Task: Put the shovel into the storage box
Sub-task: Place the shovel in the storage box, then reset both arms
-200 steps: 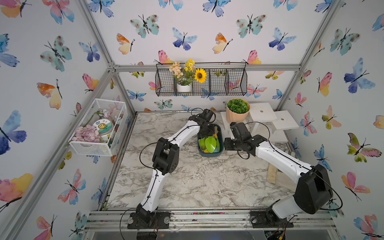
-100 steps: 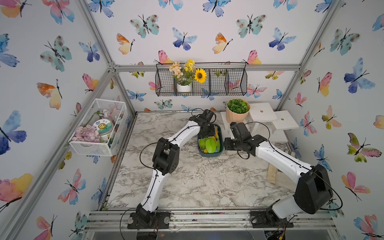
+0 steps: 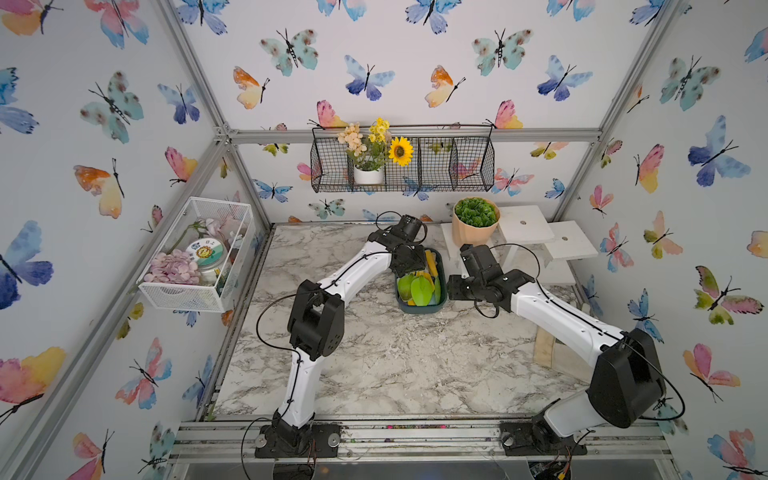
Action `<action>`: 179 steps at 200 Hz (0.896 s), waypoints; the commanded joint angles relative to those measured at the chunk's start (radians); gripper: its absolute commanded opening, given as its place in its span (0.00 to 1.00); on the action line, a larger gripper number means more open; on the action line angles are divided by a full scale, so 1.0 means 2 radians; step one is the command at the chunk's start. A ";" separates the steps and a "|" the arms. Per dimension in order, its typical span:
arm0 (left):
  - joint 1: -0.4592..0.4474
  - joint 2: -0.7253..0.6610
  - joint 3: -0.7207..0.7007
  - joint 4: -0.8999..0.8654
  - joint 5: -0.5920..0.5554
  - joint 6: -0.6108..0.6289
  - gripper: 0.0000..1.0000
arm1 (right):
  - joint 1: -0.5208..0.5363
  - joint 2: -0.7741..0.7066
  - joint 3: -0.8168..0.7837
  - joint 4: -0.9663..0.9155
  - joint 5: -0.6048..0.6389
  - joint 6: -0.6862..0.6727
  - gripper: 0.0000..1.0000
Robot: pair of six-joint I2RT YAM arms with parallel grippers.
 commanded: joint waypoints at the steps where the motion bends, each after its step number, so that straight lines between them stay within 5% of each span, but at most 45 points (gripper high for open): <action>1: 0.004 -0.043 -0.030 0.019 -0.015 0.010 0.41 | 0.002 0.006 0.008 0.011 -0.005 0.002 0.50; 55: 0.013 -0.136 -0.134 0.070 -0.038 0.026 0.59 | 0.002 0.008 0.018 0.026 -0.006 -0.007 0.57; 71: 0.023 -0.163 -0.169 0.083 -0.041 0.030 0.70 | 0.002 0.010 0.023 0.032 -0.003 -0.008 0.61; 77: 0.026 -0.172 -0.181 0.088 -0.042 0.031 0.84 | 0.002 0.011 0.025 0.033 -0.001 -0.009 0.62; 85: 0.030 -0.185 -0.198 0.093 -0.046 0.033 0.88 | 0.002 0.012 0.028 0.035 0.001 -0.011 0.63; 89: 0.033 -0.192 -0.205 0.094 -0.049 0.034 1.00 | 0.002 0.012 0.030 0.035 0.003 -0.011 0.64; 94: 0.036 -0.199 -0.214 0.096 -0.052 0.035 0.99 | 0.001 0.013 0.032 0.036 0.005 -0.012 0.69; 98: 0.039 -0.206 -0.221 0.098 -0.054 0.036 0.99 | 0.001 0.014 0.034 0.037 0.006 -0.013 0.93; 101: 0.040 -0.210 -0.226 0.099 -0.054 0.036 0.99 | 0.001 0.014 0.034 0.038 0.007 -0.014 0.98; 179: 0.102 -0.311 -0.348 0.126 -0.114 0.073 0.99 | -0.006 0.012 0.034 0.068 0.078 -0.034 0.99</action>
